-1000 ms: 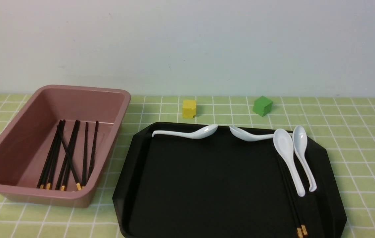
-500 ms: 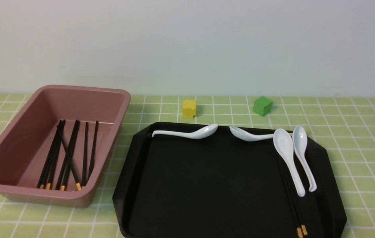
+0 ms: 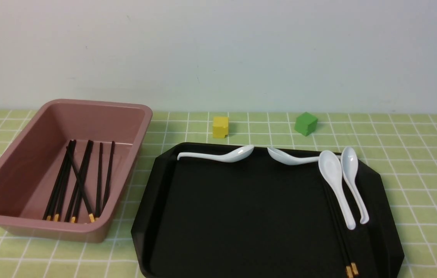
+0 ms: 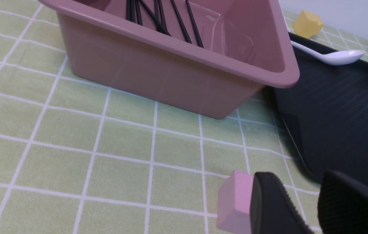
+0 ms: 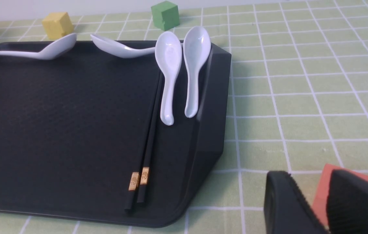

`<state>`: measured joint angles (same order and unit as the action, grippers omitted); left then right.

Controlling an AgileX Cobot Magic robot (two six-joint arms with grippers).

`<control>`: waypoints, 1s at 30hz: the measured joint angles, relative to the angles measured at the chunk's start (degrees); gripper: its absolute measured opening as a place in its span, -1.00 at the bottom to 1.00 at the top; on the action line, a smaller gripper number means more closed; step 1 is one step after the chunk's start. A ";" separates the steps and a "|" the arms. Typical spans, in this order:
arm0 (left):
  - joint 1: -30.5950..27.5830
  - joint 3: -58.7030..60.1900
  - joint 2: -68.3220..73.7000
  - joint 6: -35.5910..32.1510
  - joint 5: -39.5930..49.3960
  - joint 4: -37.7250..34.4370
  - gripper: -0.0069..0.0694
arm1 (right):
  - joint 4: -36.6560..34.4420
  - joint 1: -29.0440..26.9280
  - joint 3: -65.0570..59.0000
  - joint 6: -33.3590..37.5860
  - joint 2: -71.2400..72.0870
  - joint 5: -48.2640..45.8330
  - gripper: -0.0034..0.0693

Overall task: On green tablecloth take chopsticks from black tray and put them in box.
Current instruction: 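Move the gripper over the chopsticks on the black tray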

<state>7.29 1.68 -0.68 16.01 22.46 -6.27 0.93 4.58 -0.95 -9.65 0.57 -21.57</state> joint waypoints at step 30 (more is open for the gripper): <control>0.00 0.00 0.00 0.00 0.00 0.00 -0.19 | -30.34 0.13 2.21 -10.52 0.00 7.47 -0.25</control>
<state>7.29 1.68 -0.68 16.01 22.46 -6.27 -29.42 4.71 1.26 -20.17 0.57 -14.10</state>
